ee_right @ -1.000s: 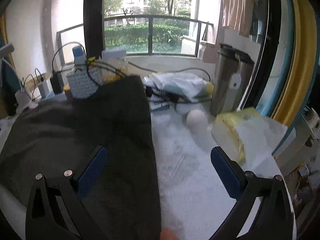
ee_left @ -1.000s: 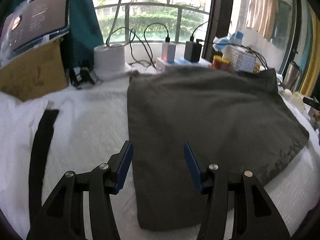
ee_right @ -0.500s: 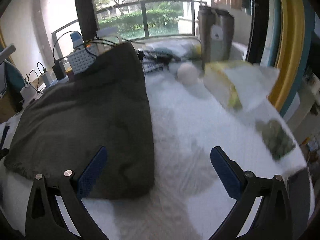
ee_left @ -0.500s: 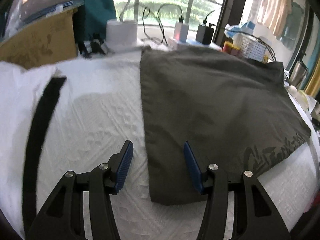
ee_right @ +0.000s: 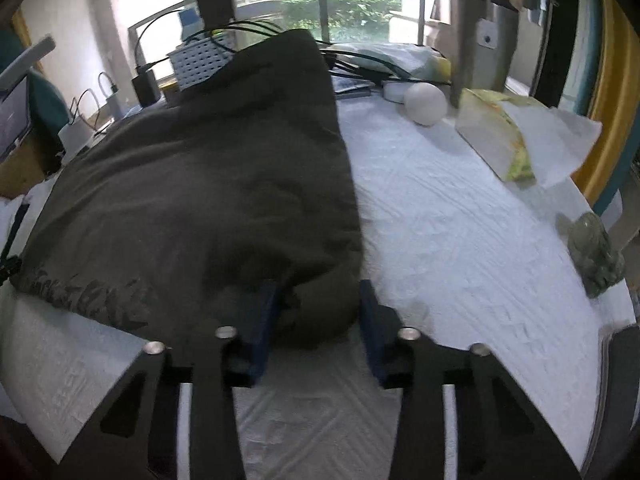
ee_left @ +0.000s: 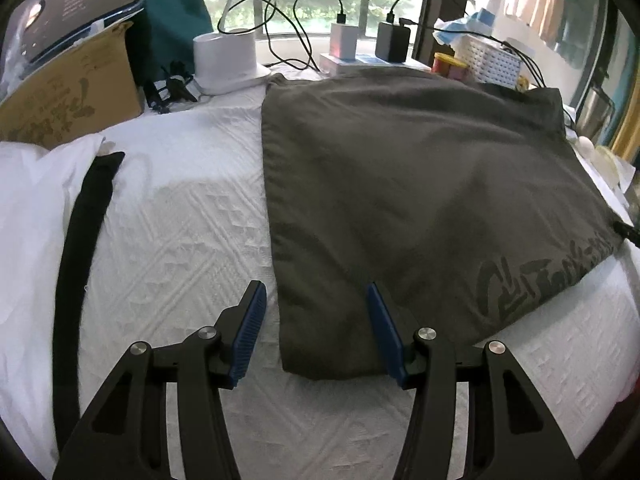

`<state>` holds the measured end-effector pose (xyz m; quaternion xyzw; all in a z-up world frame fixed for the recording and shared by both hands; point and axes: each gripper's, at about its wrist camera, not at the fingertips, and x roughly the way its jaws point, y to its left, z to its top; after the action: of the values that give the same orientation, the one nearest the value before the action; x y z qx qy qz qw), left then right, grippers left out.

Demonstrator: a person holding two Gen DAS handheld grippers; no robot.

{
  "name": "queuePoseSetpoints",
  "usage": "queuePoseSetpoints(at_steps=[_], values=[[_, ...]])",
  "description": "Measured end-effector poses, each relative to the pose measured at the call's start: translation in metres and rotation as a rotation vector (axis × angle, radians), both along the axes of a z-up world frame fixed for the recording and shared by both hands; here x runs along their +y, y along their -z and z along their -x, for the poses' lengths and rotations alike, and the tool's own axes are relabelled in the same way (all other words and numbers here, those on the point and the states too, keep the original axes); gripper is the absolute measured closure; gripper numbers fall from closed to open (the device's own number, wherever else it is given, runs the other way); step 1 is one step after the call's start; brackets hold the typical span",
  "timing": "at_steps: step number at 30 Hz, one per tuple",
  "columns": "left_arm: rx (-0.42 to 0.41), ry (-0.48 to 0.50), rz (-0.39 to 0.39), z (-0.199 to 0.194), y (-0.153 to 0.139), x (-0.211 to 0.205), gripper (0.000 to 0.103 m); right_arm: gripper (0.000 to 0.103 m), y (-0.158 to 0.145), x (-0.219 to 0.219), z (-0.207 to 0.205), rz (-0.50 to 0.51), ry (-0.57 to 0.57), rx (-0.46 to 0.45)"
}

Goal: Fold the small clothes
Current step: 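Grasp the folded shirt edge with both grippers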

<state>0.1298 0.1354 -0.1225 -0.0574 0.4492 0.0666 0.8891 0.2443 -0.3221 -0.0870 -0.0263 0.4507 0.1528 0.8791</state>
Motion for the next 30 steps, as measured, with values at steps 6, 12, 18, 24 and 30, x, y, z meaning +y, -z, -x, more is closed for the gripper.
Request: queuePoseSetpoints(at_steps=[6,12,18,24,30], values=[[0.036,-0.031,-0.006,-0.004,0.000,-0.002,0.047,0.093,0.001,0.000,0.001,-0.021,-0.003,-0.004],[0.022,-0.041,0.008,0.000,0.000,-0.005,0.047,0.095,0.000,0.005,0.002,-0.009,-0.009,-0.008],[0.007,0.028,0.051,0.002,-0.001,-0.017,0.089,0.095,-0.001,0.004,0.004,-0.017,-0.003,-0.014],[-0.025,0.039,0.034,0.010,-0.007,-0.020,0.097,0.096,-0.003,0.001,0.010,-0.019,0.004,-0.022],[-0.062,0.045,0.034,0.022,-0.018,-0.019,0.098,0.096,-0.009,0.001,0.017,-0.018,0.007,-0.040]])
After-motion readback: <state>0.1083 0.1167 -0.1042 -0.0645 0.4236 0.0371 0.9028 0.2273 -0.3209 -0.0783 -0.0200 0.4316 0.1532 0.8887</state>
